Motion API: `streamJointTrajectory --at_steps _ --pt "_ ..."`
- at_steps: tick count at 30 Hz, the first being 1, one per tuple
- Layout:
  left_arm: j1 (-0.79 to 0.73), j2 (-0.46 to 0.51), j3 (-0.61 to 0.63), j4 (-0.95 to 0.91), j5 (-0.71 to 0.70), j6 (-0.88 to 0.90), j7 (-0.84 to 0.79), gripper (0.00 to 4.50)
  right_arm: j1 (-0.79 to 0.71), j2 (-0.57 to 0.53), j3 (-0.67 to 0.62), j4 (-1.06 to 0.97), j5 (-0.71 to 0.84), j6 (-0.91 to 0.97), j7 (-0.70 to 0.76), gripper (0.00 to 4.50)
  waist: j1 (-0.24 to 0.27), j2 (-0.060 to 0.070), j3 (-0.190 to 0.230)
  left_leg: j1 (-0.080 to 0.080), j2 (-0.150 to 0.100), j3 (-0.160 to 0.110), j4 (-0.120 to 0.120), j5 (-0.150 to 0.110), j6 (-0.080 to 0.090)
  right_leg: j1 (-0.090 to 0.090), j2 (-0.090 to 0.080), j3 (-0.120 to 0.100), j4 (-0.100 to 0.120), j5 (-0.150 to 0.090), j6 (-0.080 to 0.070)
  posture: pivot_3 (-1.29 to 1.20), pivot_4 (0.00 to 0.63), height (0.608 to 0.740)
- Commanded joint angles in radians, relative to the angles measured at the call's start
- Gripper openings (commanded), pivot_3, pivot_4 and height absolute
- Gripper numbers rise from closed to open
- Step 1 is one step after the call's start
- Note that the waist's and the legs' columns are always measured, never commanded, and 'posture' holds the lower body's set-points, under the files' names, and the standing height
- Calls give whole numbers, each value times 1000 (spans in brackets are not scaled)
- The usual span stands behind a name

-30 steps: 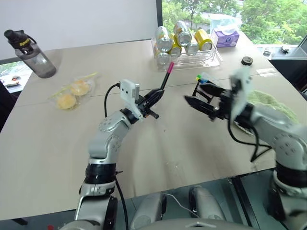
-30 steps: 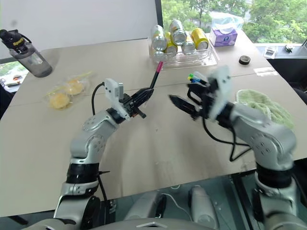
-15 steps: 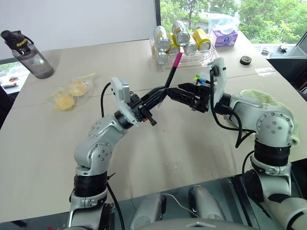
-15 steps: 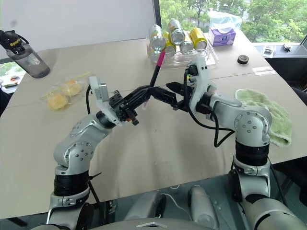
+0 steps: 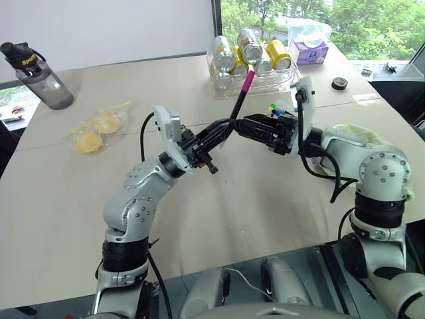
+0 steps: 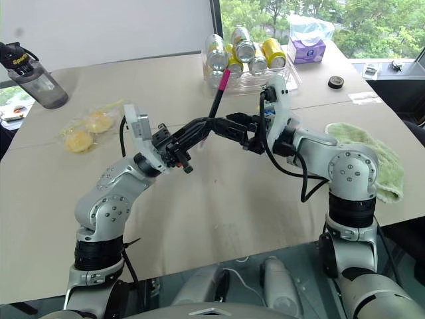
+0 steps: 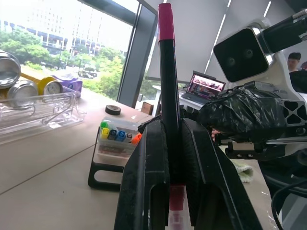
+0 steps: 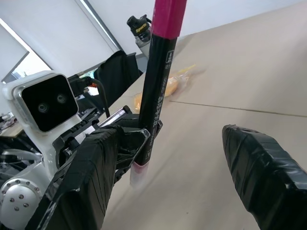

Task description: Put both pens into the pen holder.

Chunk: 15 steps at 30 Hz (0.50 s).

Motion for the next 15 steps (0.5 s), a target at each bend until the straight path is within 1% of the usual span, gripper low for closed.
streamJointTrajectory --at_steps 1,13,15 --pt "-3 6 -15 -7 -7 3 -9 0 -21 -9 -29 -46 17 -61 36 3630 0 0 0 0 0 0 0 0 0 0 0 0 0 0 0 0 150 739" --pt "-6 1 -40 -15 -10 -1 -14 0 -38 13 -14 -22 23 -85 3 3630 0 0 0 0 0 0 -1 0 0 0 0 0 0 0 0 0 150 739" --pt "-5 2 -45 -16 -10 -2 -17 0 -38 13 -13 -18 16 -86 0 3075 1 0 0 0 0 0 -1 0 0 0 0 0 0 0 0 0 150 739"
